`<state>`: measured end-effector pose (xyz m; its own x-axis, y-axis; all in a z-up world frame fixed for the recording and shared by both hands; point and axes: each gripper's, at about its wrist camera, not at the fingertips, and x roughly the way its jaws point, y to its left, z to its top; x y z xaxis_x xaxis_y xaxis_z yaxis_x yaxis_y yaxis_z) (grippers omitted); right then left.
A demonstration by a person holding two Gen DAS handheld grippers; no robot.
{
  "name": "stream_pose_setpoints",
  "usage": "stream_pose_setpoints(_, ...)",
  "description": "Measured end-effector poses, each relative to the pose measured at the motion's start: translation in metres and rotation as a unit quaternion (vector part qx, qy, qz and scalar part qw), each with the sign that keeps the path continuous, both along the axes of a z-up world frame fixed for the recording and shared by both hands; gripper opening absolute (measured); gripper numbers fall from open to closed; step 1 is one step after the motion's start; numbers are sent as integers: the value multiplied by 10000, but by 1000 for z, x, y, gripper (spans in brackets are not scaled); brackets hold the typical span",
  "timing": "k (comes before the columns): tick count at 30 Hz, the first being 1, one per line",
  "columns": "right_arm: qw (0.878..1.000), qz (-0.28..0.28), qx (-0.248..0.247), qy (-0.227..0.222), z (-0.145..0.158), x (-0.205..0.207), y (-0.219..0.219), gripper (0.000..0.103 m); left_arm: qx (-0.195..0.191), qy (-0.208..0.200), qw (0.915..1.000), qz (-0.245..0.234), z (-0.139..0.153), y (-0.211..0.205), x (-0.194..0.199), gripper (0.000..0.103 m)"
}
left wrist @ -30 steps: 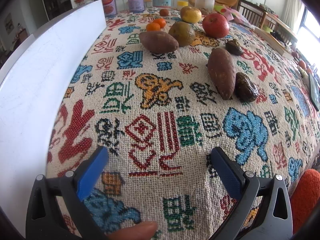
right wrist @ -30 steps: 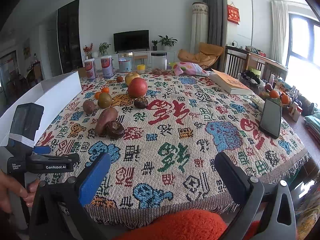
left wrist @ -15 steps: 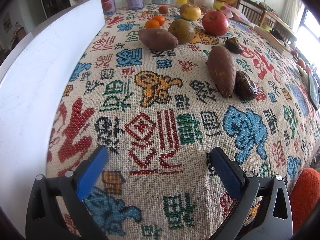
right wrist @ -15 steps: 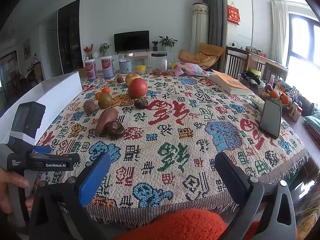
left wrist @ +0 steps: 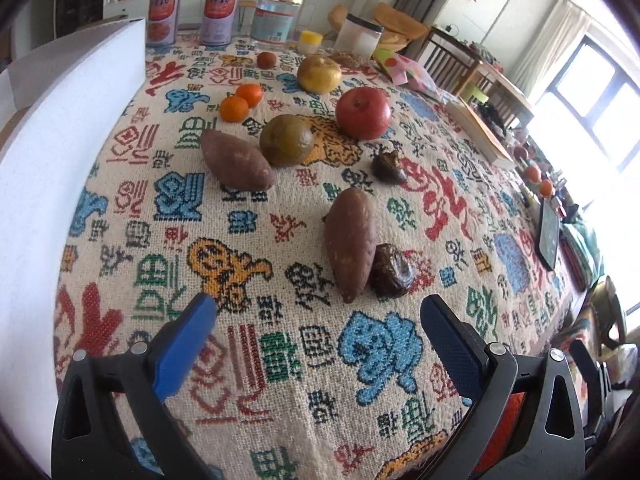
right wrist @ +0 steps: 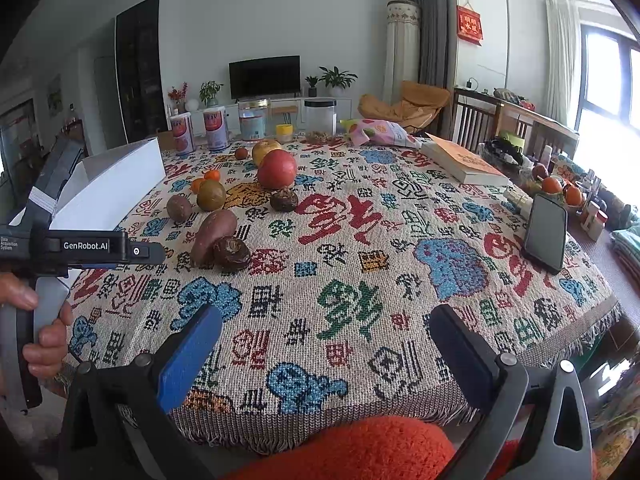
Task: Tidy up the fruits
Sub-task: 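Move the left tool forward toward the reddish sweet potato, then grasp the sweet potato with the left tool while the right tool grasps a dark round fruit, then lower the sweet potato into the white box while the right tool releases the dark fruit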
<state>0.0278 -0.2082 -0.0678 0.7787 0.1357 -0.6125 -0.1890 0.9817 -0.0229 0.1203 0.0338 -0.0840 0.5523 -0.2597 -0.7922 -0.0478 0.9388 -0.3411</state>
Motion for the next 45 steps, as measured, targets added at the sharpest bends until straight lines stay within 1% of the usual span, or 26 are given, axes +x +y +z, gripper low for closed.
stream_pose_setpoints(2,10000,3,7,-6,0,0,0,103,-76,80,9998,-156,2,-9,26,102)
stream_pose_setpoints(4,10000,-1,9,-3,0,0,0,103,130,279,9993,-228,-4,-21,53,101)
stream_pose_setpoints(6,10000,0,14,-19,1,-1,-1,103,352,520,9979,-177,-13,-28,72,100)
stream_pose_setpoints(7,10000,5,11,-33,1,-2,-1,103,436,592,9972,-154,-17,-30,78,98)
stream_pose_setpoints(9,10000,20,2,-55,1,-3,-1,103,537,751,9956,-169,-26,-34,86,78)
stream_pose_setpoints(10,10000,31,3,-61,1,-3,-1,103,532,868,9946,-179,-31,-35,88,63)
stream_pose_setpoints(11,10000,39,10,-60,1,-4,-2,103,431,935,9945,-215,-36,-33,88,60)
stream_pose_setpoints(12,10000,45,23,-51,1,-3,-2,103,450,818,9954,-214,-35,-33,85,57)
stream_pose_setpoints(13,10000,49,39,-36,0,-3,-2,103,303,775,9961,-276,-34,-31,82,43)
stream_pose_setpoints(14,10000,53,60,-10,0,-2,-3,103,154,793,9964,-253,-33,-28,77,41)
stream_pose_setpoints(17,9996,87,194,159,-3,4,-7,103,33,735,9972,-92,-25,-10,51,41)
stream_pose_setpoints(20,9958,329,516,678,-8,19,-11,103,66,767,9968,-191,-19,10,16,41)
stream_pose_setpoints(22,9878,675,697,1219,-12,40,-4,103,117,818,9963,-220,-18,23,-4,41)
stream_pose_setpoints(24,9754,1118,805,1721,-16,67,13,103,242,769,9967,-127,-17,36,-20,41)
stream_pose_setpoints(25,9701,1284,854,1876,-17,80,23,103,318,725,9968,-60,-16,40,-25,41)
stream_pose_setpoints(26,9677,1403,843,1915,-19,95,34,101,372,671,9971,7,-17,45,-29,41)
stream_pose_setpoints(28,9684,1474,641,1908,-24,122,58,90,301,670,9972,125,-20,53,-32,41)
stream_pose_setpoints(30,9651,1490,524,2091,-35,144,82,78,146,693,9973,180,-25,58,-34,41)
stream_pose_setpoints(31,9631,1480,484,2195,-42,154,91,73,134,684,9974,190,-26,58,-35,41)
stream_pose_setpoints(32,9616,1476,409,2276,-48,161,98,58,152,664,9975,199,-28,57,-35,41)
stream_pose_setpoints(33,9606,1486,322,2327,-55,164,103,43,150,625,9977,205,-28,56,-36,41)
stream_pose_setpoints(36,9637,1410,376,2235,-57,158,103,42,-113,465,9985,253,-16,61,-47,41)
stream_pose_setpoints(39,9657,1357,570,2138,-43,147,96,42,-673,147,9974,201,16,68,-64,41)
stream_pose_setpoints(41,9661,1479,662,2012,-23,141,102,42,-1120,-106,9935,176,46,77,-79,41)
stream_pose_setpoints(43,9648,1706,780,1842,3,133,115,42,-1529,-374,9874,192,77,92,-96,41)
stream_pose_setpoints(45,9594,2079,937,1661,33,122,143,42,-1676,-680,9831,296,108,113,-116,41)
